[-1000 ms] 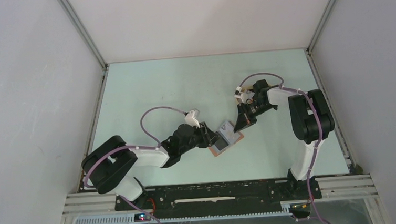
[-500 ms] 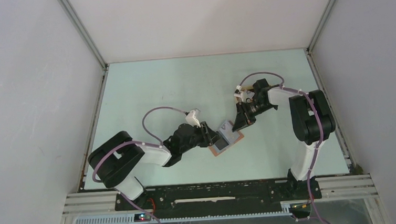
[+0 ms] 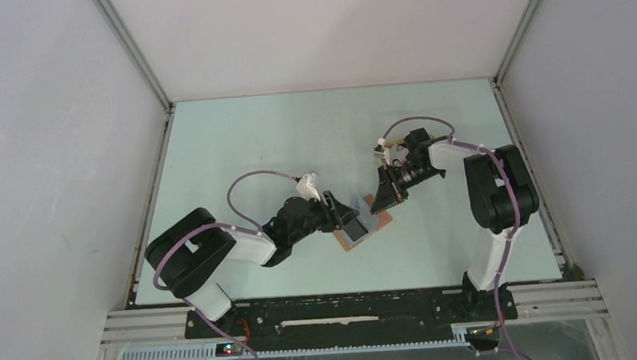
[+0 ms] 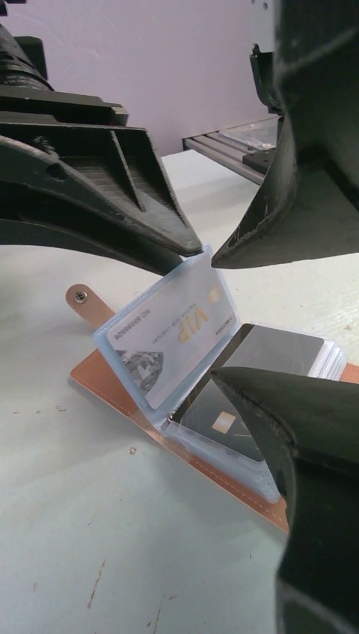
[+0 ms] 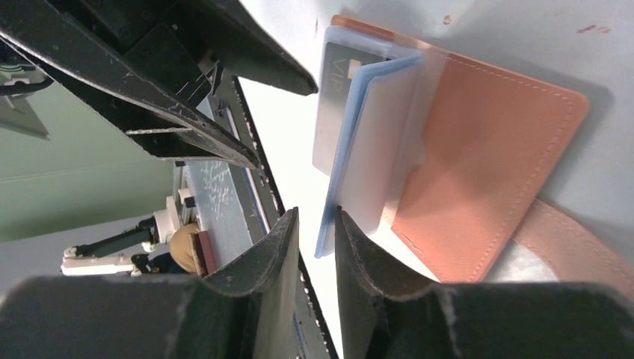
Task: Put the credit cards into the card holder
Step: Turn over the card slot in the card holder.
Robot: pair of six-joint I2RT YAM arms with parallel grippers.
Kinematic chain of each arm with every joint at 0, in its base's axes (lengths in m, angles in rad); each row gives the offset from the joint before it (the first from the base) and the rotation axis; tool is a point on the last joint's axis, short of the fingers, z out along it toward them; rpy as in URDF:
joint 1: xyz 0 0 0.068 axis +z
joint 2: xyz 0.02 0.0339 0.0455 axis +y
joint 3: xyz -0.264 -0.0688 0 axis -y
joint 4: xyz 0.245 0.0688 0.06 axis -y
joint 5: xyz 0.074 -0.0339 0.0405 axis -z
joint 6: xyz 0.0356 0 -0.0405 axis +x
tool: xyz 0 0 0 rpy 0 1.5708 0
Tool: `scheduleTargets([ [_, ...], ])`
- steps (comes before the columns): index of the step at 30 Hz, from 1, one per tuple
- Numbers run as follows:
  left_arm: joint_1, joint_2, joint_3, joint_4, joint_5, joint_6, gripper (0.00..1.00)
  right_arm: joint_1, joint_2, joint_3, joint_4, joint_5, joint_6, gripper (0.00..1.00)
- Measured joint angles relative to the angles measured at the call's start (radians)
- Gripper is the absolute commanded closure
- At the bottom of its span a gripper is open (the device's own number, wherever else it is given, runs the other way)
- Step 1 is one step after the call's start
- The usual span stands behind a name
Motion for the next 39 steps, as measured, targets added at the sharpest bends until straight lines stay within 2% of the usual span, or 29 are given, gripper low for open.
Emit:
scheduleTargets([
  [5, 0.003, 0.006, 0.000, 0.019, -0.005, -0.010, 0.33, 0.017, 0.000, 0.000, -0.015, -0.031, -0.009, 0.65],
  [11, 0.010, 0.018, 0.000, 0.047, -0.011, -0.025, 0.34, 0.034, 0.011, 0.015, -0.035, -0.058, -0.023, 0.65],
  [23, 0.018, 0.100, 0.000, 0.128, -0.006, -0.077, 0.36, 0.038, 0.051, 0.023, -0.045, -0.061, -0.024, 0.78],
  [33, 0.027, 0.111, 0.000, 0.178, 0.000, -0.086, 0.38, 0.042, 0.060, 0.034, -0.063, -0.074, -0.036, 0.71],
  [39, 0.030, 0.136, 0.000, 0.179, 0.001, -0.092, 0.38, 0.051, 0.062, 0.042, -0.078, -0.077, -0.050, 0.71],
])
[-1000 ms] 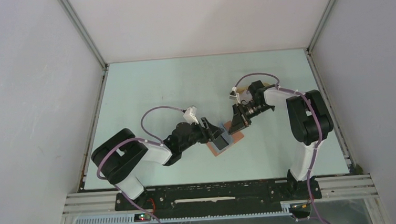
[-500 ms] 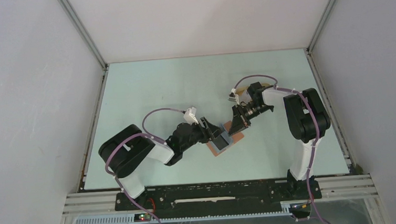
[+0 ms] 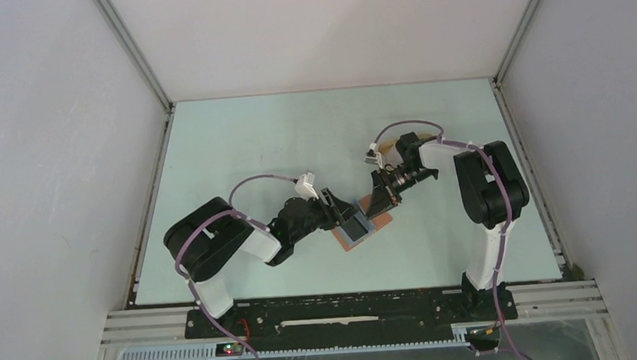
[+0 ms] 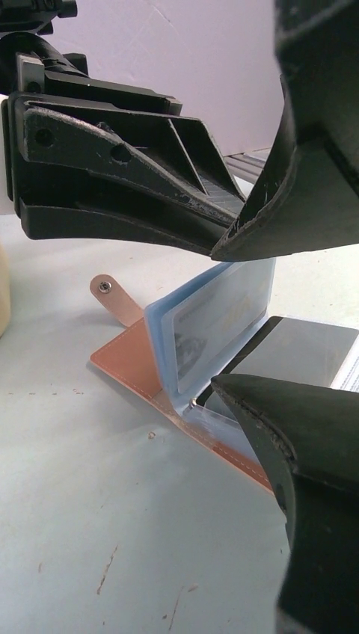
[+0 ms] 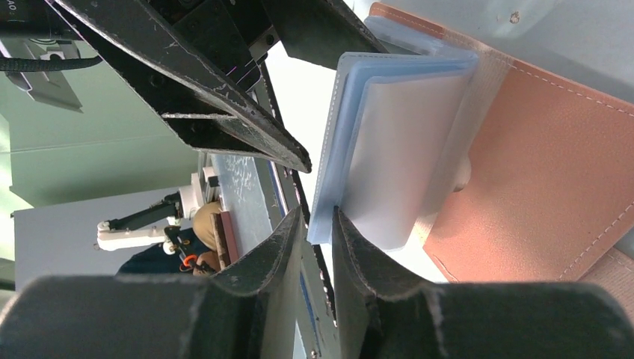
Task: Put the credit cards into the card holder
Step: Turn over the card slot in the card holder.
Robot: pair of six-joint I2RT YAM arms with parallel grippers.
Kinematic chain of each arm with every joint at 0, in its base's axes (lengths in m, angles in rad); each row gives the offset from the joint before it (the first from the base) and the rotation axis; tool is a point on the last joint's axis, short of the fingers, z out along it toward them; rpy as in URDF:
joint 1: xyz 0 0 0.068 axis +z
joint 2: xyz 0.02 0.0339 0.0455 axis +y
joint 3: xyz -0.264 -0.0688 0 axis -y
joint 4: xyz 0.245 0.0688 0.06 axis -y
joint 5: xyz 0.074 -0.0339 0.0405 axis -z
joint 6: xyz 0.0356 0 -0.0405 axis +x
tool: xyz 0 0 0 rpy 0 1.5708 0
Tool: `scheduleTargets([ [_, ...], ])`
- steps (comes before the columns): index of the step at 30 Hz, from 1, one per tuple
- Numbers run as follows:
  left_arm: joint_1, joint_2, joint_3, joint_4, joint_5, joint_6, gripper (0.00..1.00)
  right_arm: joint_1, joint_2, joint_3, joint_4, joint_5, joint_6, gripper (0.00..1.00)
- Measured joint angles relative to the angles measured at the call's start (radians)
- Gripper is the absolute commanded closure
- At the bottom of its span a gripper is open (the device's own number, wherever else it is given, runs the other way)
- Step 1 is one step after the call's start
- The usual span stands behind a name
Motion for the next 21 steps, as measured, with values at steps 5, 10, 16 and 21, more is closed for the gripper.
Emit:
scheduleTargets([
  [5, 0.000, 0.010, 0.000, 0.002, 0.002, -0.003, 0.40, 0.005, 0.016, 0.000, -0.001, 0.001, 0.000, 0.76],
  [10, 0.002, 0.024, 0.000, 0.021, 0.004, -0.010, 0.42, 0.007, 0.019, 0.000, 0.000, 0.009, 0.002, 0.78],
  [16, 0.003, 0.034, 0.000, 0.040, 0.009, -0.013, 0.44, 0.007, 0.019, 0.000, 0.004, 0.044, 0.011, 0.78],
  [21, 0.004, 0.035, -0.015, 0.064, 0.011, -0.019, 0.46, 0.007, 0.019, 0.000, 0.016, 0.096, 0.027, 0.73],
])
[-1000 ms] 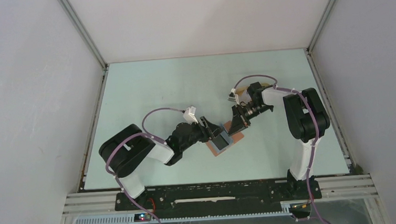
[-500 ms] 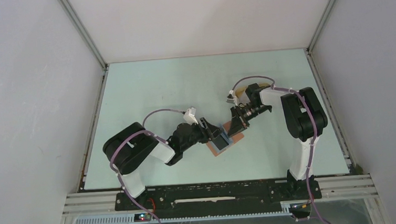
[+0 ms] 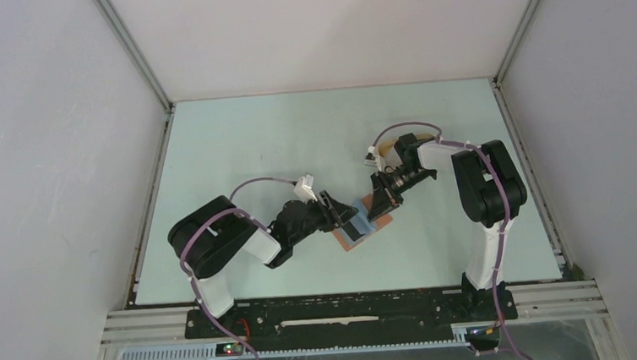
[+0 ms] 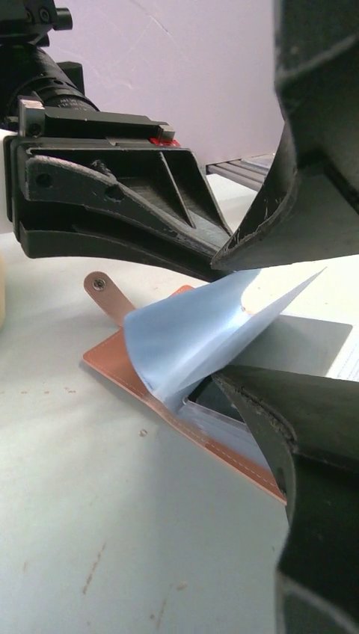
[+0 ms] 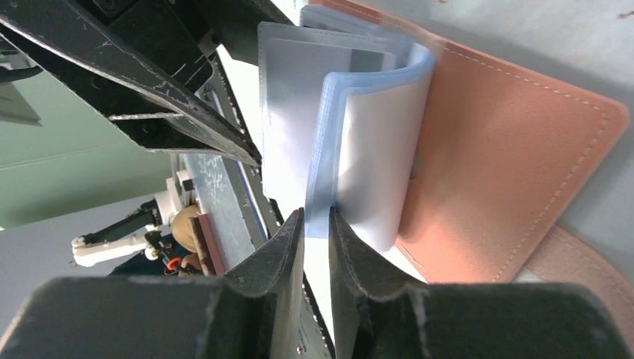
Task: Put the credit cards into the card holder
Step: Turn over the card slot in the card holder.
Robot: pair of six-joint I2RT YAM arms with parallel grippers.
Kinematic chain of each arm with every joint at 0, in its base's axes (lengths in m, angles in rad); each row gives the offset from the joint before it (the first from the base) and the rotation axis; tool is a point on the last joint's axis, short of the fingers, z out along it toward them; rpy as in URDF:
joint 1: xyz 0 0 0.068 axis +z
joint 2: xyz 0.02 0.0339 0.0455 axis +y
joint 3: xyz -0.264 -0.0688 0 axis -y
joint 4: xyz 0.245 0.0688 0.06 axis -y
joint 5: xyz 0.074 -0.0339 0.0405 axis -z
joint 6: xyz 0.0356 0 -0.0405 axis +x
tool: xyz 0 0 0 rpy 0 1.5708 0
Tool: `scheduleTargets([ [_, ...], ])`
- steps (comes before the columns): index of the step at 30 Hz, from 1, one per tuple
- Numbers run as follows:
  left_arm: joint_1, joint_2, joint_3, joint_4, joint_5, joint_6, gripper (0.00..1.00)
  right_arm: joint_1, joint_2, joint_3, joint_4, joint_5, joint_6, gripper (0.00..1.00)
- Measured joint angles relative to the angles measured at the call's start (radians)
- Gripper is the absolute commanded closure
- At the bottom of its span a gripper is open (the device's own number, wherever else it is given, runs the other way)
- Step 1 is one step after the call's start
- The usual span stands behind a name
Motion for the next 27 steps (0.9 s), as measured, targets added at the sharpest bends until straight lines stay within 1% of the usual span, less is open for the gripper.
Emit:
scheduleTargets([
  [4, 0.002, 0.000, -0.027, 0.013, 0.000, -0.001, 0.51, 0.000, -0.007, 0.000, 0.013, 0.042, 0.004, 0.69],
  [11, 0.002, 0.000, -0.048, 0.012, 0.000, -0.021, 0.70, -0.001, -0.090, 0.000, 0.042, 0.126, 0.002, 0.65],
  [16, 0.002, -0.019, -0.052, -0.042, -0.009, -0.027, 0.74, -0.006, -0.171, -0.003, 0.052, 0.166, -0.009, 0.65],
  [21, 0.002, -0.073, -0.052, -0.147, -0.024, -0.026, 0.74, -0.013, -0.259, -0.011, 0.053, 0.183, -0.053, 0.65],
  [26, -0.006, -0.158, -0.052, -0.272, -0.060, -0.012, 0.64, -0.014, -0.370, -0.031, 0.047, 0.176, -0.140, 0.65],
  [27, -0.013, -0.198, -0.052, -0.328, -0.078, 0.001, 0.63, -0.014, -0.401, -0.041, 0.047, 0.176, -0.162, 0.65],
])
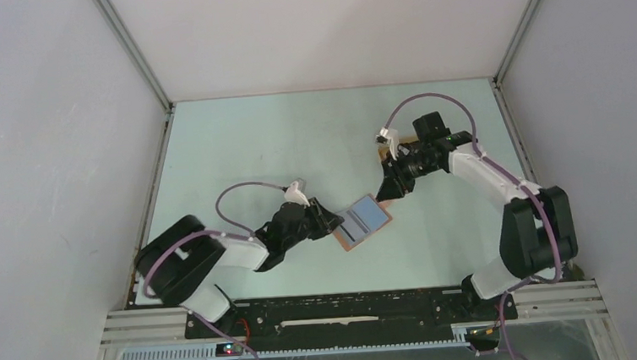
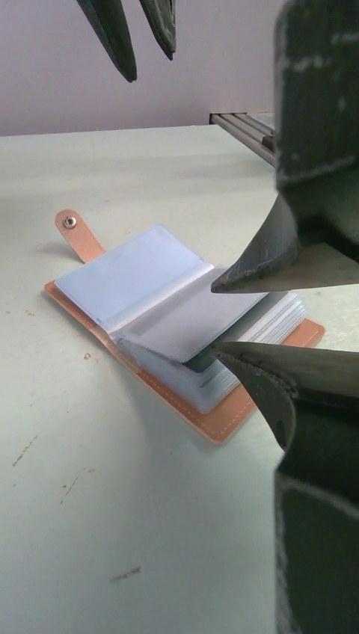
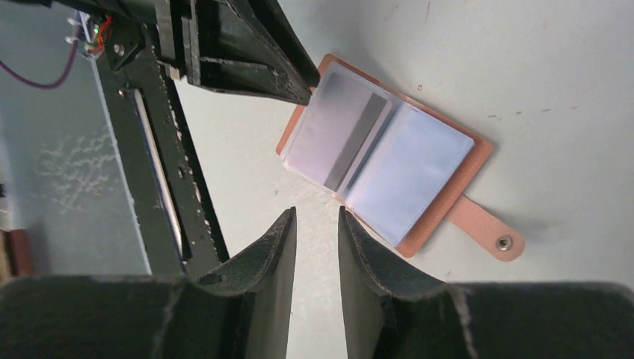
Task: Put the credit cards into the card holder
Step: Turn over the card slot in the card holder.
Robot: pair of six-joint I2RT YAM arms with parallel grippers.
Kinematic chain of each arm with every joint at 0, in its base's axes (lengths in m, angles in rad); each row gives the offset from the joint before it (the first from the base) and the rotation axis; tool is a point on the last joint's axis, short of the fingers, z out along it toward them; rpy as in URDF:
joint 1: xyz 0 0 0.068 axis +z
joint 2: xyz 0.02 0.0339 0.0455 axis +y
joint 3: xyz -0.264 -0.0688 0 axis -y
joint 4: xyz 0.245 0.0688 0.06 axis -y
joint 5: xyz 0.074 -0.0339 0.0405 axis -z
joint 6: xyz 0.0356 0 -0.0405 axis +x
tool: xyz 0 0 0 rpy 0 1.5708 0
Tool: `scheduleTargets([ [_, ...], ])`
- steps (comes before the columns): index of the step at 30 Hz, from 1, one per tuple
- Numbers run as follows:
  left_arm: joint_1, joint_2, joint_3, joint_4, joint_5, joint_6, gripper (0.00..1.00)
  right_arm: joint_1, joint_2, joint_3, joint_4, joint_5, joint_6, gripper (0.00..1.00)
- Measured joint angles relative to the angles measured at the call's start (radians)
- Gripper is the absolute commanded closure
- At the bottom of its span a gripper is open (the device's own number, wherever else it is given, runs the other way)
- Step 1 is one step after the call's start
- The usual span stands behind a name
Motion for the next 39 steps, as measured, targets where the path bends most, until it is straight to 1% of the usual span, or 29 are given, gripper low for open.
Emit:
scheduleTargets([
  [2, -0.013, -0.085, 0.000, -0.095, -0.038, 0.027, 0.61, -0.003, -0.061, -0.019, 0.003, 0.004, -0.034, 0.64],
  [4, -0.027, -0.196, 0.000, -0.198, -0.085, 0.067, 0.57, -0.007, -0.137, -0.045, 0.014, 0.017, -0.069, 0.60],
  [5, -0.033, -0.256, 0.000, -0.240, -0.106, 0.094, 0.55, -0.009, -0.173, -0.058, 0.023, 0.025, -0.082, 0.51],
  [7, -0.042, -0.369, 0.000, -0.297, -0.143, 0.161, 0.49, -0.016, -0.266, -0.094, 0.055, 0.046, -0.105, 0.28],
  [8, -0.043, -0.419, 0.000, -0.313, -0.153, 0.200, 0.42, -0.020, -0.310, -0.106, 0.069, 0.057, -0.111, 0.21],
  [9, -0.044, -0.455, 0.000, -0.319, -0.161, 0.233, 0.33, -0.027, -0.349, -0.112, 0.090, 0.067, -0.115, 0.17],
  [10, -0.044, -0.496, 0.000, -0.322, -0.168, 0.279, 0.20, -0.032, -0.371, -0.113, 0.112, 0.075, -0.105, 0.17],
  [11, -0.044, -0.520, 0.000, -0.318, -0.171, 0.320, 0.08, -0.041, -0.385, -0.113, 0.143, 0.080, -0.095, 0.19],
  [12, -0.044, -0.539, 0.000, -0.305, -0.169, 0.359, 0.01, -0.053, -0.385, -0.106, 0.163, 0.079, -0.084, 0.23],
  [13, -0.042, -0.545, 0.000, -0.282, -0.164, 0.390, 0.00, -0.063, -0.375, -0.097, 0.175, 0.076, -0.074, 0.29],
  [14, -0.037, -0.541, 0.000, -0.254, -0.148, 0.412, 0.01, -0.081, -0.340, -0.068, 0.172, 0.064, -0.054, 0.38],
  [16, -0.026, -0.501, 0.000, -0.196, -0.093, 0.423, 0.15, -0.098, -0.260, -0.015, 0.172, 0.043, -0.031, 0.49],
  [17, -0.018, -0.462, 0.002, -0.164, -0.058, 0.422, 0.24, -0.098, -0.210, 0.012, 0.172, 0.032, -0.013, 0.55],
  [18, -0.014, -0.418, 0.005, -0.140, -0.032, 0.415, 0.41, -0.097, -0.167, 0.026, 0.173, 0.024, 0.001, 0.61],
  [19, -0.011, -0.362, 0.008, -0.120, -0.001, 0.404, 0.54, -0.091, -0.130, 0.029, 0.172, 0.019, 0.011, 0.68],
  [20, -0.010, -0.306, 0.010, -0.104, 0.022, 0.383, 0.60, -0.078, -0.087, 0.029, 0.161, 0.012, 0.021, 0.74],
  [21, -0.010, -0.246, 0.011, -0.089, 0.043, 0.365, 0.65, -0.060, -0.040, 0.029, 0.146, 0.002, 0.030, 0.79],
  [23, -0.015, -0.152, 0.011, -0.072, 0.073, 0.331, 0.71, -0.023, 0.072, 0.030, 0.121, -0.022, 0.055, 0.86],
  [26, -0.032, -0.057, 0.015, -0.067, 0.087, 0.290, 0.77, 0.013, 0.225, 0.043, 0.066, -0.027, 0.074, 0.87],
  [28, -0.042, -0.027, 0.033, -0.081, 0.089, 0.275, 0.80, 0.028, 0.282, 0.044, 0.039, -0.024, 0.081, 0.87],
  [31, -0.048, 0.014, 0.095, -0.126, 0.078, 0.244, 0.83, 0.029, 0.303, 0.044, 0.013, -0.020, 0.092, 0.88],
  [34, -0.049, 0.025, 0.134, -0.187, 0.036, 0.204, 0.90, 0.021, 0.303, 0.061, 0.003, -0.016, 0.098, 0.89],
  [36, -0.049, 0.025, 0.135, -0.216, 0.005, 0.168, 0.91, 0.014, 0.300, 0.069, 0.003, -0.013, 0.098, 0.89],
  [39, -0.052, 0.017, 0.134, -0.242, -0.040, 0.130, 0.90, -0.006, 0.278, 0.073, 0.002, 0.002, 0.098, 0.88],
])
